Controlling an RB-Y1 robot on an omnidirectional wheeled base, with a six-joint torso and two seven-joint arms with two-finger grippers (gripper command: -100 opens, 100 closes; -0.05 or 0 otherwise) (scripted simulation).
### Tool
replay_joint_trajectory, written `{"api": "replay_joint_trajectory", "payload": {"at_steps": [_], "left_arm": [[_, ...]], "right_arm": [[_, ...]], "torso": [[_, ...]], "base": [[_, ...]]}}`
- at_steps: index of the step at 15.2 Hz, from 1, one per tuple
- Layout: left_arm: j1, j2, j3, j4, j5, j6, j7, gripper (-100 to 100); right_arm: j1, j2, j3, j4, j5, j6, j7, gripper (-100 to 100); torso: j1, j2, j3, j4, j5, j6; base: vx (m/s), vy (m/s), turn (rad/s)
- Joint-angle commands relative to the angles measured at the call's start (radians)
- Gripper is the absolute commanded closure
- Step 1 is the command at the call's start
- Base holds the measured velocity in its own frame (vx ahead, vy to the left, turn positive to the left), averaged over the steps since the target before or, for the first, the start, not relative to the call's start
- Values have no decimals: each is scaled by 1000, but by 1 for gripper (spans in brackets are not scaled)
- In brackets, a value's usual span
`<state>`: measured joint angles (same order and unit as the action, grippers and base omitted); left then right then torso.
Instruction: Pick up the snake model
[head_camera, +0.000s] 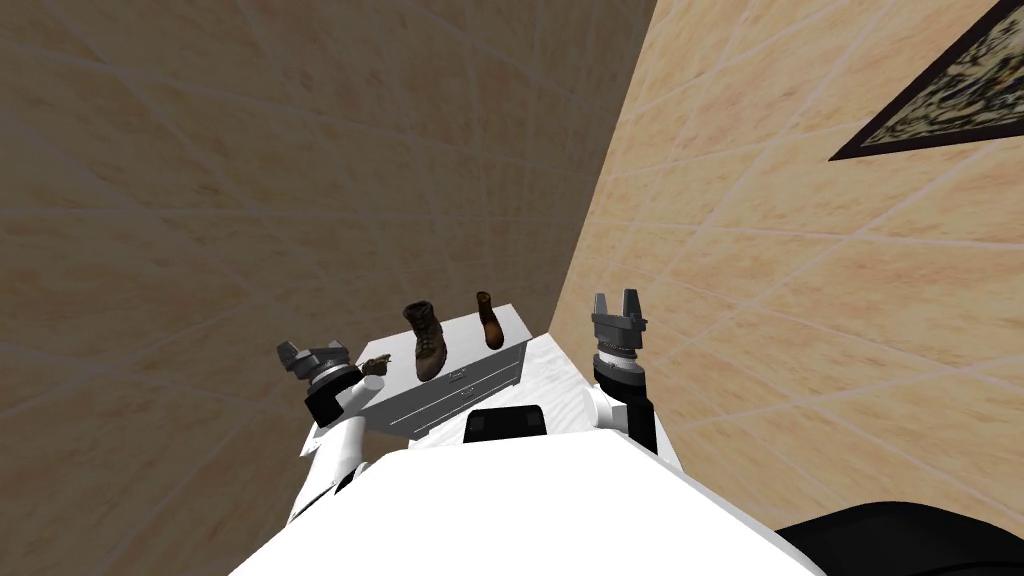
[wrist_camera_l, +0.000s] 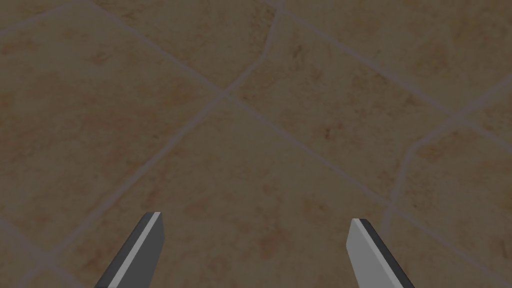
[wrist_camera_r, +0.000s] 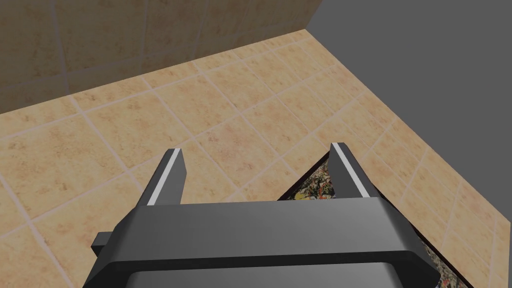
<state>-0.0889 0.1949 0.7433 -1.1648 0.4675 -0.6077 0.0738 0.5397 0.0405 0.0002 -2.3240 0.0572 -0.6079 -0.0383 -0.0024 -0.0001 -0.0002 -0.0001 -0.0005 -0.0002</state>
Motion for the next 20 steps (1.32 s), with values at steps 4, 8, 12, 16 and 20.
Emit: {"api": "replay_joint_trajectory", "payload": {"at_steps": [4,8,12,16,20], "left_arm": [[-59,7,84,109,42,-19,19,-100],[-87,9,121,196,60,-29,27,-100],[-139,13,192,285,95,-49,41,-100],[-163,15,226,362,111,-58,47,-100],[-185,17,259,413,127,-67,53,-100]], "right_arm": [[0,0,0,0,0,0,0,0],[0,0,0,0,0,0,0,0],[0,0,0,0,0,0,0,0],[0,0,0,0,0,0,0,0],[0,0,0,0,0,0,0,0]], "torso": [[0,0,0,0,0,0],[-1,0,0,0,0,0],[0,0,0,0,0,0],[1,1,0,0,0,0],[1,1,1,0,0,0]], "base": [[20,-30,-115],[16,-29,-109],[14,-18,-96],[11,-14,-78],[8,-9,-71]]}}
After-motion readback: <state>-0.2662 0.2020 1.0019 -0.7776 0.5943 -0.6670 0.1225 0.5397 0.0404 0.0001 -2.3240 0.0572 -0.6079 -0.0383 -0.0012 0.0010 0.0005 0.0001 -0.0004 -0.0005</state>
